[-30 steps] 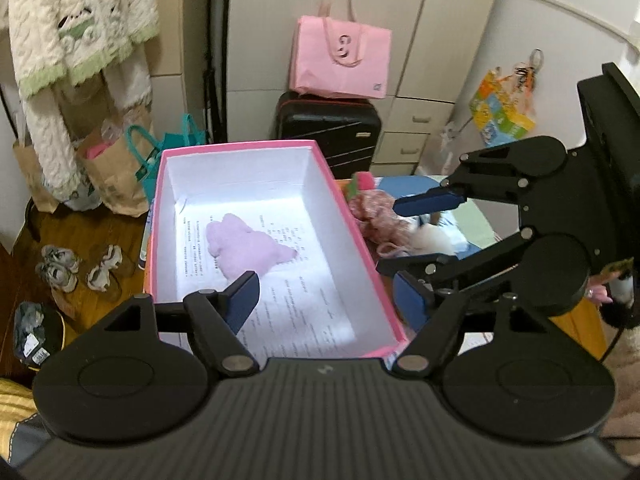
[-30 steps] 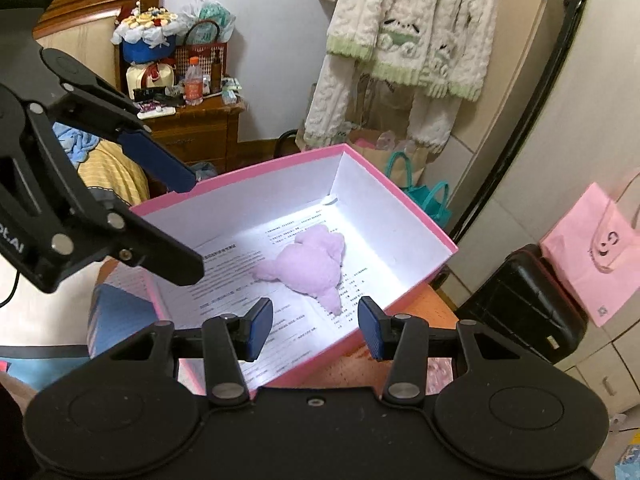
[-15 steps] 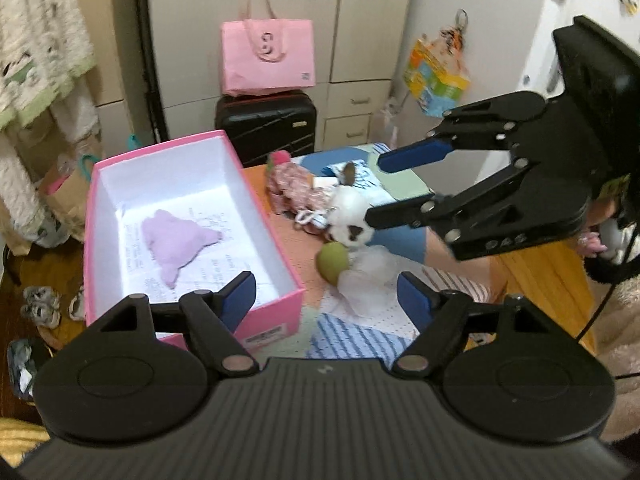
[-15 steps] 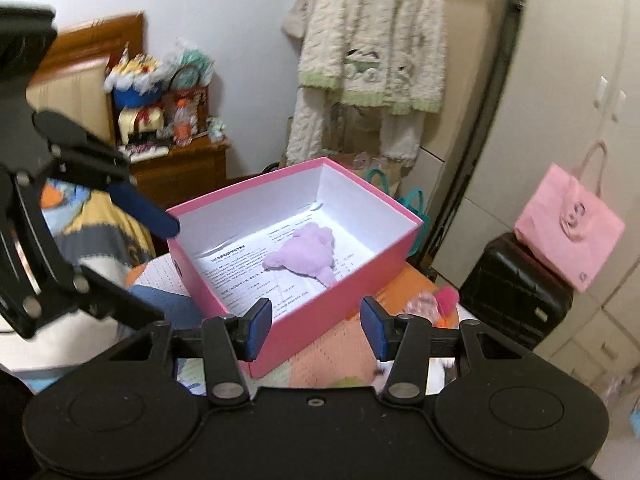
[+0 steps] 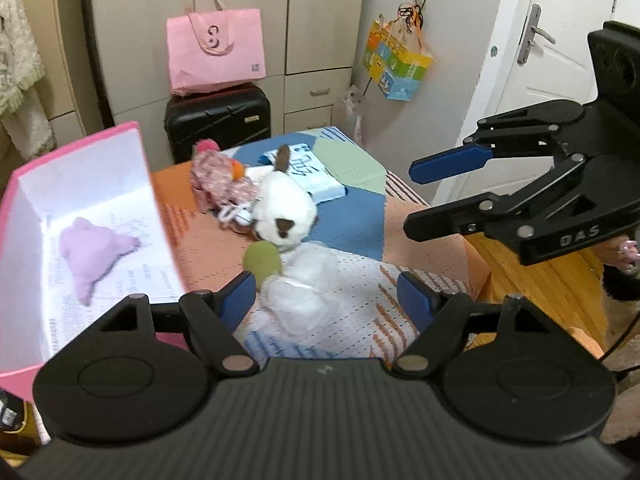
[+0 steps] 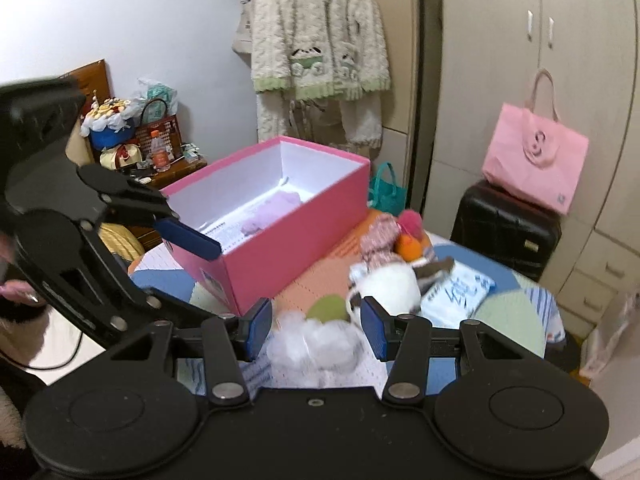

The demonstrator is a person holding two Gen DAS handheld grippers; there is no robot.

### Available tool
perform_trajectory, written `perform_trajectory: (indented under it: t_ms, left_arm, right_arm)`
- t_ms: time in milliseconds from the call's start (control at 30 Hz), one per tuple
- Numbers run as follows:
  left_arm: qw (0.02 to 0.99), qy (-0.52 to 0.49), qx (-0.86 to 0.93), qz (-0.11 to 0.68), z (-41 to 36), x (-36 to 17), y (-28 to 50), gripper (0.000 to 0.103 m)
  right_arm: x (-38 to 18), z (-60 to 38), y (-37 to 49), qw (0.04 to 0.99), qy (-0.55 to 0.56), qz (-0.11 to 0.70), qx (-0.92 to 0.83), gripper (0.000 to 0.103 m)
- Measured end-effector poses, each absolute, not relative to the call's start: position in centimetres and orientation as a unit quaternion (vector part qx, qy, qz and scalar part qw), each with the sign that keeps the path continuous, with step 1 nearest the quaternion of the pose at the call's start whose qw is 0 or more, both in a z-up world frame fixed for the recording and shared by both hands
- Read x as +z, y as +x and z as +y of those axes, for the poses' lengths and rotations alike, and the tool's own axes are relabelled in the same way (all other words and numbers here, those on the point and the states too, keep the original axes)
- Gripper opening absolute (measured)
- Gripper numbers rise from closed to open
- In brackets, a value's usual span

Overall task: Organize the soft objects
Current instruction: 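Move both tools back toward the mesh puff and green sponge, then grasp the white mesh puff with the left tool while the right tool grasps the green sponge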

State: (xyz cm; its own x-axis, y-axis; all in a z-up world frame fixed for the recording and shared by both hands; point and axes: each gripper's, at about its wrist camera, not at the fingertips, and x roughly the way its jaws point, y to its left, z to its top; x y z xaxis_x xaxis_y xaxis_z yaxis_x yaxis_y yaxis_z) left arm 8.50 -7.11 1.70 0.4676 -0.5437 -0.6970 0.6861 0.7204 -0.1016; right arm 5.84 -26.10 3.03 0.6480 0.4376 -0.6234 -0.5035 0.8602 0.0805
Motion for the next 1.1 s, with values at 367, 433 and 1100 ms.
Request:
perform_trajectory:
  t_ms: [367, 433, 1100]
  left_arm:
    - [0.87, 0.12, -0.32, 0.356, -10.1, -4.1, 9.8, 0.077]
    - [0.875, 0.136, -0.315, 0.343, -10.6, -5.2, 9.8, 0.077]
    - [0.881, 0.072, -0.33, 0.331, -10.5, -9.5, 11.1, 0.055]
  right_arm:
    - [-1.1, -27.6, 8.5, 0.885, 0.017, 0.357, 0.3, 0.055]
    - [-2.0, -27.5, 9.5, 0.878, 0.03, 0.363, 0.31, 0.055]
    - [-8.8, -24.3, 17.9, 0.843, 0.058, 0.44, 0.304, 0.05]
